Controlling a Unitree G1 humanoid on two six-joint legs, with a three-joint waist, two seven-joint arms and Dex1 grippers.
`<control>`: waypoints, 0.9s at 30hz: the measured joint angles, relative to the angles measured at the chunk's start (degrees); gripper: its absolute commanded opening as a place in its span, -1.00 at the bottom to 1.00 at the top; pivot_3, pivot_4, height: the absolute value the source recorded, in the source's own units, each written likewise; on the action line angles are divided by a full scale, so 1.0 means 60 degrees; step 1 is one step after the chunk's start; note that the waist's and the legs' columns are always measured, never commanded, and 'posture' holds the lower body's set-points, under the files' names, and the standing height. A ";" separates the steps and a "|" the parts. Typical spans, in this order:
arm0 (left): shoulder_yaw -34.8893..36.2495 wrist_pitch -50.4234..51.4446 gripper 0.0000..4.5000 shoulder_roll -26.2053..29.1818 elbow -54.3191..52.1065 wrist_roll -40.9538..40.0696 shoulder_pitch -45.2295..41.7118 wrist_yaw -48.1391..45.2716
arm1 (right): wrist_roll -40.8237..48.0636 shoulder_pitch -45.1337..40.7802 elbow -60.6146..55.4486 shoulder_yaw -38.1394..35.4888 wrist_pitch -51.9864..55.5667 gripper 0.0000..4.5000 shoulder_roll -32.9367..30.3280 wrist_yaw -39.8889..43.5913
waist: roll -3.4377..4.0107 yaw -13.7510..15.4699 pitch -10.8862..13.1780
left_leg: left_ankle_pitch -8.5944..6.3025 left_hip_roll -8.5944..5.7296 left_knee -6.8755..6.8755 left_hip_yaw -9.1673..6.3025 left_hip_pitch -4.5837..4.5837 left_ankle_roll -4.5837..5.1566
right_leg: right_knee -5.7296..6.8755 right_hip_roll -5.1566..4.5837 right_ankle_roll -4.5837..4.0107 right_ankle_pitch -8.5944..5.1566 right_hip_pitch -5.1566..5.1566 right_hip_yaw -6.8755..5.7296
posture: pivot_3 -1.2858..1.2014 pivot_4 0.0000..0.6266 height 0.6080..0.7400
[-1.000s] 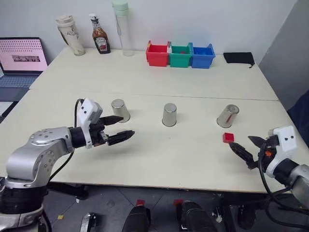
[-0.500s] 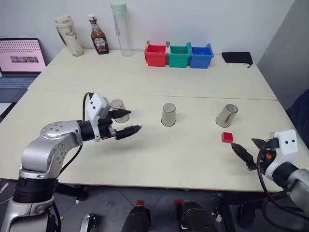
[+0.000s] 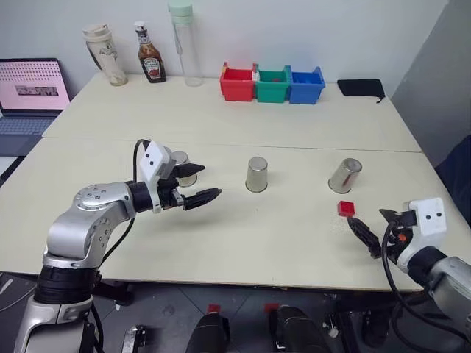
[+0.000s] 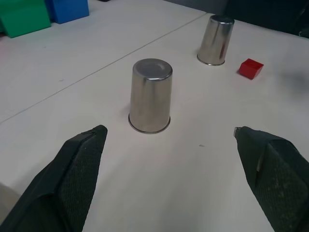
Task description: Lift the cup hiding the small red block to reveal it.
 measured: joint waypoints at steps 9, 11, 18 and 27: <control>0.0004 -0.0155 1.00 -0.0001 -0.0223 0.0068 0.0397 -0.0004 | -0.0089 0.0004 0.0023 0.0249 -0.0007 0.97 0.0039 -0.0095 | 0.0000 0.0001 0.0000 | 0.0000 -0.0002 0.0000 0.0002 -0.0003 0.0000 | -0.0001 -0.0002 0.0000 0.0000 -0.0002 0.0005 | 0.03 -0.52 1.00; 0.0005 -0.0155 1.00 0.0000 -0.0272 0.0066 0.0397 -0.0013 | -0.0091 0.0007 0.0023 0.0248 -0.0007 0.97 0.0039 -0.0095 | 0.0000 0.0002 -0.0001 | 0.0000 -0.0002 0.0001 0.0001 0.0001 0.0000 | 0.0003 -0.0001 0.0000 0.0001 0.0001 0.0004 | 0.03 -0.52 1.00; 0.0006 -0.0155 1.00 0.0001 -0.0279 0.0059 0.0397 -0.0036 | -0.0091 -0.0072 0.0027 0.0246 -0.0007 0.97 0.0040 -0.0135 | 0.0000 0.0001 -0.0001 | 0.0000 -0.0002 0.0007 0.0005 0.0002 0.0000 | 0.0008 0.0002 0.0001 0.0001 0.0001 0.0006 | 0.03 -0.52 1.00; 0.0007 -0.0154 1.00 -0.0005 -0.0279 0.0055 0.0408 0.0007 | 0.0020 -0.0193 0.0049 0.0245 -0.0006 0.97 0.0043 -0.0150 | 0.0000 0.0001 -0.0002 | 0.0000 -0.0002 0.0007 0.0004 0.0002 0.0000 | 0.0009 0.0003 0.0001 0.0001 0.0001 0.0006 | 0.03 -0.52 1.00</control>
